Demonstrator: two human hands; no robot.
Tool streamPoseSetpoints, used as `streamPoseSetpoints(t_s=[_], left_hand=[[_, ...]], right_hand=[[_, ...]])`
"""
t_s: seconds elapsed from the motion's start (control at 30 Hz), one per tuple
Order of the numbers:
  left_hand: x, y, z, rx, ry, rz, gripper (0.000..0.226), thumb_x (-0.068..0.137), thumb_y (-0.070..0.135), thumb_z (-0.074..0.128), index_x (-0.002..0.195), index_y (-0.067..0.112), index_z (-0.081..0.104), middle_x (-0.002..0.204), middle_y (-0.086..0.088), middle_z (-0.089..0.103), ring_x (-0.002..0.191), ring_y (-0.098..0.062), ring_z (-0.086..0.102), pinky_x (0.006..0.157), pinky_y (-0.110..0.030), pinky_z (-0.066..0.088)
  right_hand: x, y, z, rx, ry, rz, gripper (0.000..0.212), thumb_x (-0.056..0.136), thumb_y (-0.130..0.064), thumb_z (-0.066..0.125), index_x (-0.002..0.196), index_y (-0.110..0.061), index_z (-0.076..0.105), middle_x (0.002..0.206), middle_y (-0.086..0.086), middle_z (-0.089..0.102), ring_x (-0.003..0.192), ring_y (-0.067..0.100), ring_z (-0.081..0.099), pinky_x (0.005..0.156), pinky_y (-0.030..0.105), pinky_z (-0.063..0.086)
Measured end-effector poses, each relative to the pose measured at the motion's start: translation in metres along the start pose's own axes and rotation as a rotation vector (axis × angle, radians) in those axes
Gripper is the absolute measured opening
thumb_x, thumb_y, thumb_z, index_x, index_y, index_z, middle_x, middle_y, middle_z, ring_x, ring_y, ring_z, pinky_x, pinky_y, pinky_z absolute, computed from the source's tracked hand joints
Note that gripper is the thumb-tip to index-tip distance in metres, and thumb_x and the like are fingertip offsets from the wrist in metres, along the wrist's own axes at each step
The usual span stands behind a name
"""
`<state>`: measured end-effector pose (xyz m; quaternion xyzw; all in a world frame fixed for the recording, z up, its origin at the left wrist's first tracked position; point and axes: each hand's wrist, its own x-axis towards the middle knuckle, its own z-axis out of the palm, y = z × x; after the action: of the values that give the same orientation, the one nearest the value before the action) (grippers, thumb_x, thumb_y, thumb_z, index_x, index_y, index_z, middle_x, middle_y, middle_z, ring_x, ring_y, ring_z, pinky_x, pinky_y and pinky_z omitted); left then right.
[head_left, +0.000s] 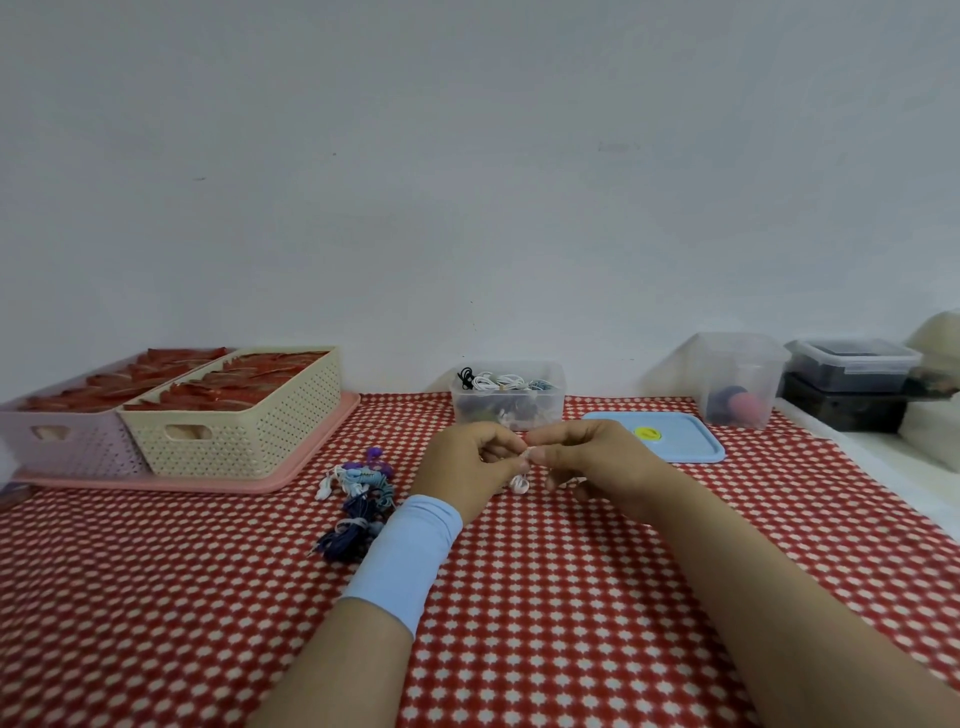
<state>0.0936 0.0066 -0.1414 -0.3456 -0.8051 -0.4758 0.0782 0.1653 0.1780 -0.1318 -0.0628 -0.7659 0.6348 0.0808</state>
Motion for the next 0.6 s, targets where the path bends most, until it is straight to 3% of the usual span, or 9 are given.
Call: streamPoseSetpoints(t_s=[0.2, 0.4, 0.5, 0.6], left_hand=[[-0.001, -0.0008, 0.0, 0.012, 0.001, 0.024, 0.015, 0.079, 0.018, 0.081, 0.093, 0.022, 0.078, 0.083, 0.013, 0.072, 0.076, 0.008, 0.063, 0.069, -0.006, 0.049], [-0.001, -0.0004, 0.0004, -0.154, 0.018, -0.06, 0.014, 0.085, 0.016, 0.075, 0.097, 0.022, 0.078, 0.085, 0.015, 0.072, 0.078, 0.007, 0.065, 0.07, -0.007, 0.05], [0.0003, -0.0005, 0.0001, -0.2, 0.009, -0.105, 0.014, 0.086, 0.018, 0.075, 0.098, 0.022, 0.078, 0.088, 0.015, 0.073, 0.081, 0.007, 0.066, 0.069, -0.006, 0.05], [0.0006, -0.002, 0.0001, -0.227, 0.0, -0.14, 0.014, 0.085, 0.019, 0.076, 0.098, 0.022, 0.078, 0.092, 0.014, 0.075, 0.084, 0.004, 0.068, 0.07, -0.008, 0.051]], right_hand=[[-0.002, -0.0027, 0.001, -0.04, 0.016, 0.022, 0.007, 0.088, -0.021, 0.076, 0.092, -0.017, 0.081, 0.088, 0.0, 0.078, 0.065, 0.013, 0.064, 0.051, 0.022, 0.043], [-0.0038, -0.0047, -0.0021, 0.093, -0.049, 0.054, 0.023, 0.1, -0.028, 0.058, 0.103, -0.015, 0.077, 0.089, 0.003, 0.075, 0.064, 0.015, 0.062, 0.054, 0.025, 0.039], [-0.0045, -0.0045, -0.0036, 0.026, -0.05, -0.004, 0.017, 0.094, -0.022, 0.068, 0.107, -0.015, 0.077, 0.093, 0.004, 0.077, 0.065, 0.014, 0.063, 0.052, 0.023, 0.04], [-0.0055, -0.0049, -0.0016, -0.05, -0.024, -0.098, 0.018, 0.088, -0.011, 0.074, 0.106, -0.012, 0.078, 0.08, 0.005, 0.074, 0.061, 0.011, 0.062, 0.049, 0.018, 0.042]])
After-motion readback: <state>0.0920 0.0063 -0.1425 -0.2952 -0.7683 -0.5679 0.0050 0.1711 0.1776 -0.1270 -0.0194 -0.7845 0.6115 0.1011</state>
